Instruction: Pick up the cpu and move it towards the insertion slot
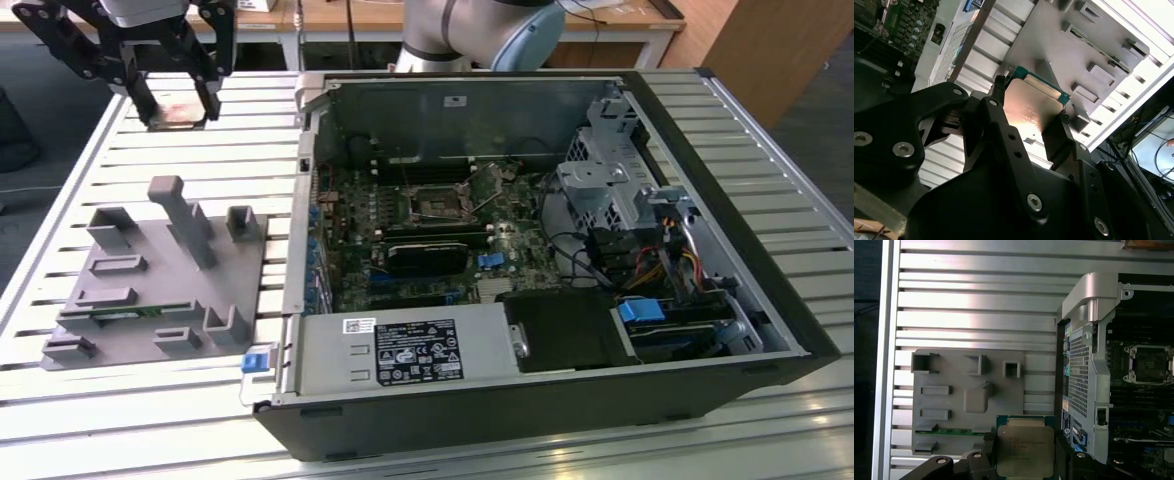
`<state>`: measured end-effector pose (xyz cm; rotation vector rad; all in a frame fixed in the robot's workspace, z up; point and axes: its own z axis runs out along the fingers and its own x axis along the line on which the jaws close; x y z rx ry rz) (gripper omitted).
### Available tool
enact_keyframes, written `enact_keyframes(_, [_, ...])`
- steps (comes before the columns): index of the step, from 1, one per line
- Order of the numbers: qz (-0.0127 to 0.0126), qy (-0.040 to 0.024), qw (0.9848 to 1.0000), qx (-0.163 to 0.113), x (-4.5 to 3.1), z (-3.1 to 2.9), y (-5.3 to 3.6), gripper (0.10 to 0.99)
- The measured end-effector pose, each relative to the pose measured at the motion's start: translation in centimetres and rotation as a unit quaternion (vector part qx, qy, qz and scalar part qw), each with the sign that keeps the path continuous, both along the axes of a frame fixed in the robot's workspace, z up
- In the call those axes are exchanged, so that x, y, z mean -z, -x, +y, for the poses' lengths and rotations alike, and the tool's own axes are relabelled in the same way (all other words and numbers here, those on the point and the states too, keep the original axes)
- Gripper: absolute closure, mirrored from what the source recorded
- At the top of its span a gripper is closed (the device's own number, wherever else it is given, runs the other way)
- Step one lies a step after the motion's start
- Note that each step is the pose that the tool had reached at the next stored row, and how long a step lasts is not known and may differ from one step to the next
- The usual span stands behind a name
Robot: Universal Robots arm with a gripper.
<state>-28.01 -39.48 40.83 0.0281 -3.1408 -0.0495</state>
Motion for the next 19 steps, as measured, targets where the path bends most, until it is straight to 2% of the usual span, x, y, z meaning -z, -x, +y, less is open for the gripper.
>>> enact_keyframes(7, [0.0,0.0,1.0,0.0,0.0,0.04,-1.36,0.541])
enact_keyframes(19, [0.0,0.0,1.0,0.0,0.0,0.07,-3.14,0.541])
